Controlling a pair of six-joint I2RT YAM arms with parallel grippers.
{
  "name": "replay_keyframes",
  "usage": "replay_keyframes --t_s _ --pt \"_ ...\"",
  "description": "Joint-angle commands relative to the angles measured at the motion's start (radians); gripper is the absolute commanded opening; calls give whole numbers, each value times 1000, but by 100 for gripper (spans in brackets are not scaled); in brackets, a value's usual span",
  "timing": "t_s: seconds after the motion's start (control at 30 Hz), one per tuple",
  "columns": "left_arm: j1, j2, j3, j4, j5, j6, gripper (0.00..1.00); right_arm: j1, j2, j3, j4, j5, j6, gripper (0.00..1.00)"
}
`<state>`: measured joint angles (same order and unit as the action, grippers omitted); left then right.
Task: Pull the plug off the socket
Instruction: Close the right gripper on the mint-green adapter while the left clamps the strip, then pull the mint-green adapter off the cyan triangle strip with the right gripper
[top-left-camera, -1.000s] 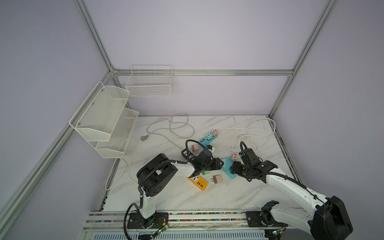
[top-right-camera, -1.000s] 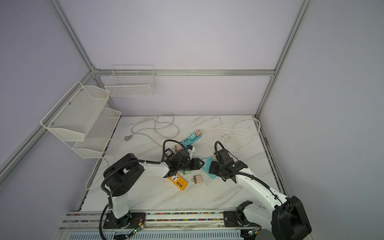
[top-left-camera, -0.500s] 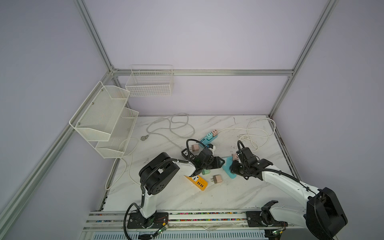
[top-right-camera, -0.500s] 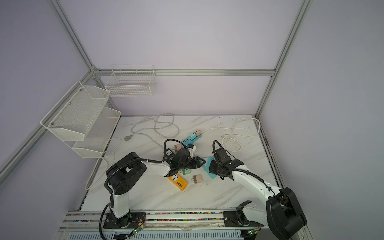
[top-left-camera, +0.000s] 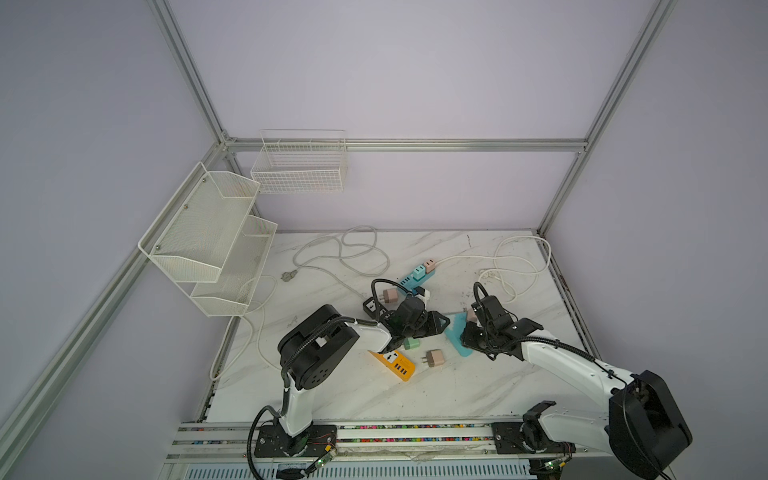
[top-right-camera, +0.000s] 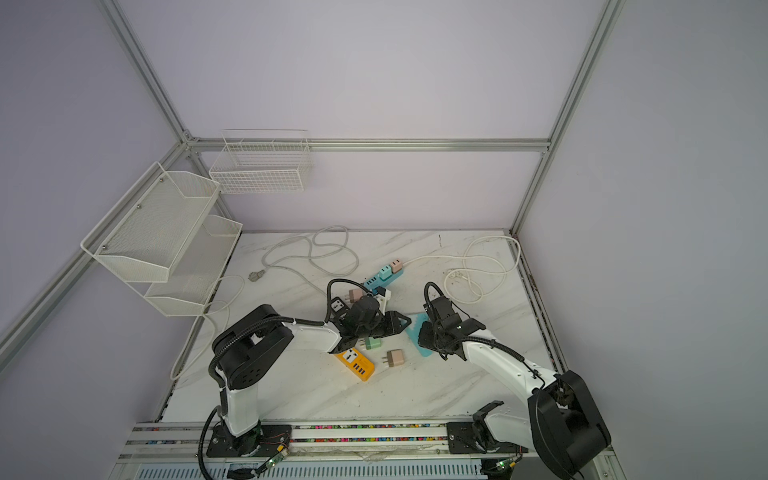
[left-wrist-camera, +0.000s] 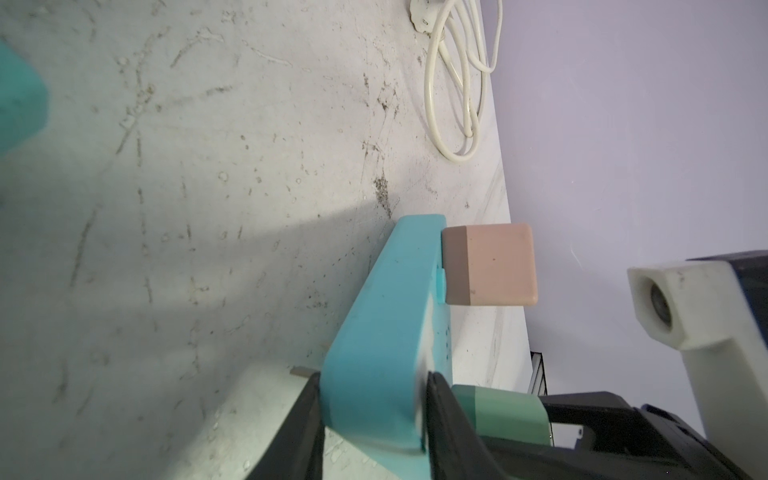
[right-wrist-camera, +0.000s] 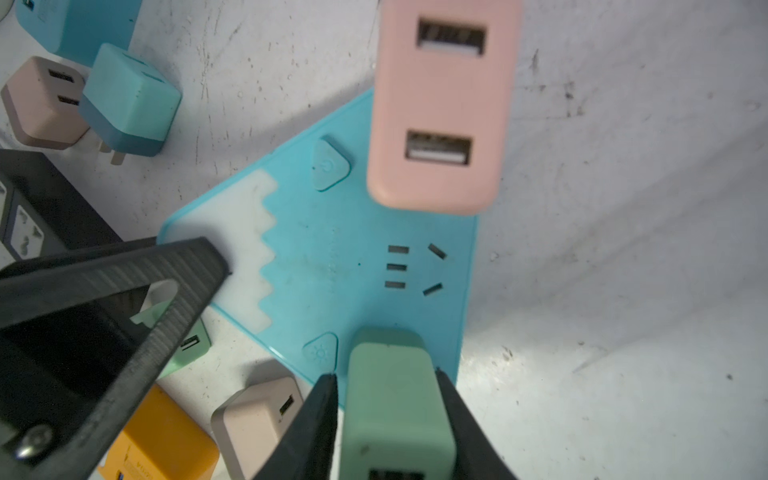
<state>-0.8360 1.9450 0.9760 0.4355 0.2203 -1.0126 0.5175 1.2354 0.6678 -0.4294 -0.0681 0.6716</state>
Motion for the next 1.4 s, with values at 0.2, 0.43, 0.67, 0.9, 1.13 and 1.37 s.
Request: replay_keyframes --t_s 0.2,0.43,0.67,0.9,1.13,1.37 --pt "-1 1 -26 -75 -53 5 25 6 3 4 13 9 26 30" --pt "0 2 -54 -28 -8 -4 24 6 5 13 46 -33 0 23" --pt "7 -25 -84 -51 -44 -3 22 4 -3 7 31 -36 0 21" --pt "14 -13 -92 -27 -36 -20 20 3 -1 23 31 -24 2 20" --pt "17 -14 -99 -60 -64 -19 18 3 20 48 36 -48 -9 19" --pt "25 -13 -112 -51 -69 -29 15 -54 -32 6 33 -80 -17 19"
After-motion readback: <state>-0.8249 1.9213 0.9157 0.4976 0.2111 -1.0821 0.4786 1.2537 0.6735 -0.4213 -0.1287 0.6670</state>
